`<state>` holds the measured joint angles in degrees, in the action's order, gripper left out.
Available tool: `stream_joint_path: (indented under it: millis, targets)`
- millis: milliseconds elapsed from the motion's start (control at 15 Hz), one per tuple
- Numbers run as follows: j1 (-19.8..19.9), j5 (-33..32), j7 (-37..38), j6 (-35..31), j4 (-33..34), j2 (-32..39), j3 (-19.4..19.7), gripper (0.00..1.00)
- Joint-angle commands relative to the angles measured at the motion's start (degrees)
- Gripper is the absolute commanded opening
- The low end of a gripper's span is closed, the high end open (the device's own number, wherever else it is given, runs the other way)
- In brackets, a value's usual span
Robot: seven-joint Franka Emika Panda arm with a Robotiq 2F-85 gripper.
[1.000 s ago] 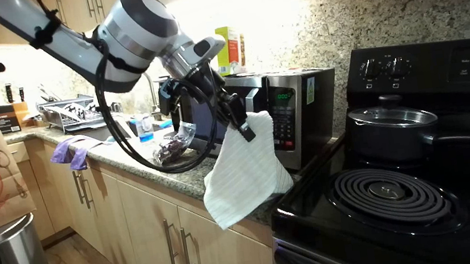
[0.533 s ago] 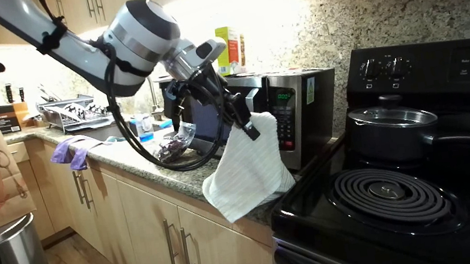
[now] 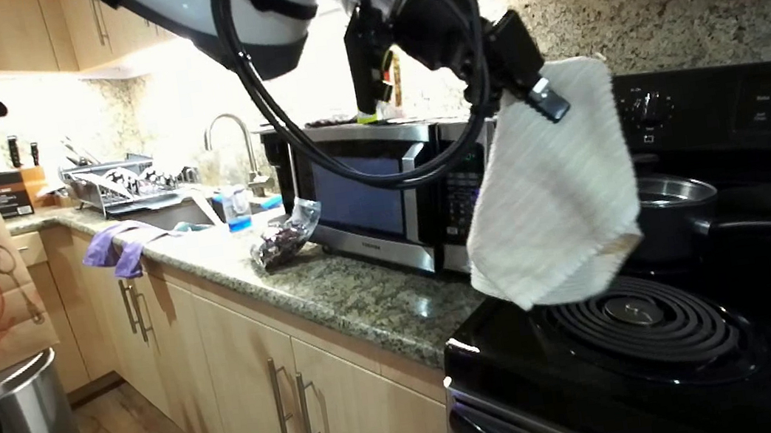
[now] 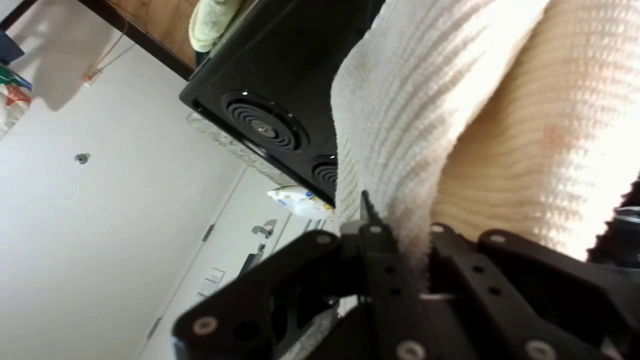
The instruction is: Pick the white towel on the counter and put it on the stove
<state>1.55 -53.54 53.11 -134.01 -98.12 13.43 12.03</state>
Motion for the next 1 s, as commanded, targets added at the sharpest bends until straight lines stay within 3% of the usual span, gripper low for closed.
stream_joint_path:
  millis: [0,267,667,933]
  targets:
    - [1.9,-0.2,-0.1,0.1,1.1,0.0,-0.3,0.09]
    - [3.5,-0.1,-0.7,0.0,2.4,0.1,0.4,0.07]
    - [3.8,-0.7,-3.0,11.3,5.9,4.9,1.0,0.07]
    - [4.0,0.1,-3.0,10.6,4.8,6.9,0.2,0.07]
